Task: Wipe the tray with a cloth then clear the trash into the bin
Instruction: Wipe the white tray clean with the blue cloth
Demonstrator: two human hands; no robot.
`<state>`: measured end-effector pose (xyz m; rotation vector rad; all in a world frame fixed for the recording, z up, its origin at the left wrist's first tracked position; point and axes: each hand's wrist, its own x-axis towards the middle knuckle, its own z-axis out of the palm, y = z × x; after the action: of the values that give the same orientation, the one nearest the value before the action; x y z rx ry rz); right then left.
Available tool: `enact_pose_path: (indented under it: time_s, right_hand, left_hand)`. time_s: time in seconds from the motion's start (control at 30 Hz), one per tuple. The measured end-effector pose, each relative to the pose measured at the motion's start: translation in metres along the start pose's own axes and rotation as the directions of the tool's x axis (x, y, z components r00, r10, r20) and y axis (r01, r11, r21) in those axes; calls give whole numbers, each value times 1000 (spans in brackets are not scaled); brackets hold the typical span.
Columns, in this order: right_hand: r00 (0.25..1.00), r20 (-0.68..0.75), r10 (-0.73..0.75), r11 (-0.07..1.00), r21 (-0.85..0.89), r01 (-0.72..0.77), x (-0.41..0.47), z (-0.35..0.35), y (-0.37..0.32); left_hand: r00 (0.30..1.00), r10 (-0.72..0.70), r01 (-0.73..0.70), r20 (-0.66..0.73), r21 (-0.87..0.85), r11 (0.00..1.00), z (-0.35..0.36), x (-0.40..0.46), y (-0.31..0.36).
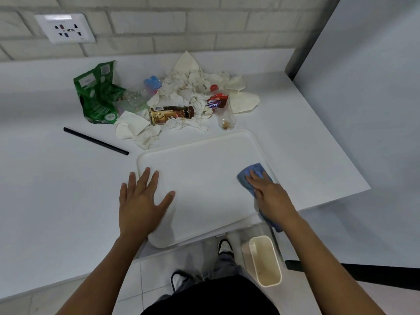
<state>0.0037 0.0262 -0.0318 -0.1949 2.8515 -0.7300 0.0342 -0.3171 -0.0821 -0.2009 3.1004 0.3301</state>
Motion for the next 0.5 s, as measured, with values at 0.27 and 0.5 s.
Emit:
enact_pose_path:
  time_s: [0.27,0.5]
  right_hand:
    - [993,119,14,994,-113,-1,-48,10,-44]
    - [941,254,-223,975,43,219,-53,48,-94]
  left_hand:
    - [1000,-15,15,-2,-9,1000,1,1,1]
    - [1000,3,-3,-7,-1,1000,4,1,-1]
